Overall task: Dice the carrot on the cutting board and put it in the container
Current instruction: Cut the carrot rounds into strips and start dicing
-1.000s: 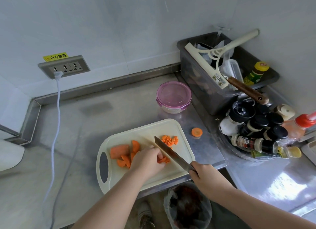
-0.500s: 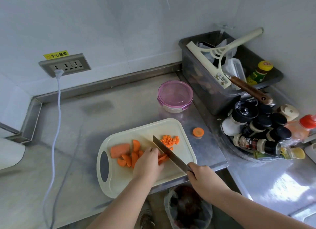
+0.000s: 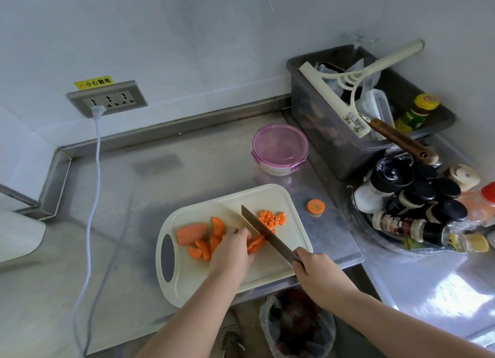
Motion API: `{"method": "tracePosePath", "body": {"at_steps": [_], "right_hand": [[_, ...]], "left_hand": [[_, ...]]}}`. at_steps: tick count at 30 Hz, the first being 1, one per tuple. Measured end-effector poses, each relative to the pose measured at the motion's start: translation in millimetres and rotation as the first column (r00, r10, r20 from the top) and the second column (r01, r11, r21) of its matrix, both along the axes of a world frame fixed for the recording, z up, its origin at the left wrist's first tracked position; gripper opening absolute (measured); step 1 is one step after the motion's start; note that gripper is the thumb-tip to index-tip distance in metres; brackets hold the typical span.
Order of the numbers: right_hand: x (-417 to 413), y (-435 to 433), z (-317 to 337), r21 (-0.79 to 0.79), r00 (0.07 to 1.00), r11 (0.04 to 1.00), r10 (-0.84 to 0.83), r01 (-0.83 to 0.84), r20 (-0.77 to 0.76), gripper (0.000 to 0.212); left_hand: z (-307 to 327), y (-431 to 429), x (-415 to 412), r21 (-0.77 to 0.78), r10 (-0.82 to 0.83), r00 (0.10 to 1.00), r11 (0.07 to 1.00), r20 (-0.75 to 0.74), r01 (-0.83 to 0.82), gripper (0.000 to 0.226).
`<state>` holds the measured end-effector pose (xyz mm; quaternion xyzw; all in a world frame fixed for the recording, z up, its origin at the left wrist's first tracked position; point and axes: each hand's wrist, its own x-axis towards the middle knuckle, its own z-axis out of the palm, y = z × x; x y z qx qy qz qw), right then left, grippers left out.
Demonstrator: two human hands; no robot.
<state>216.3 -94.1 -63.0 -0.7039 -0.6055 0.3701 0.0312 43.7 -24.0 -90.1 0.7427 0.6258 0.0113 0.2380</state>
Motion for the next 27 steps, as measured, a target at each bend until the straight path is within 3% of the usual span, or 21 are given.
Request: {"method": "tracePosePath", "body": {"at_steps": [27], "right_hand": [[-2.3, -0.8, -6.2, 0.024, 1.0, 1.0, 0.002, -0.003, 0.021, 0.021]], "left_hand": [[-1.7, -7.8, 5.4, 0.057, 0.02, 0.998, 0.998, 0.065, -0.024, 0.027]]}}
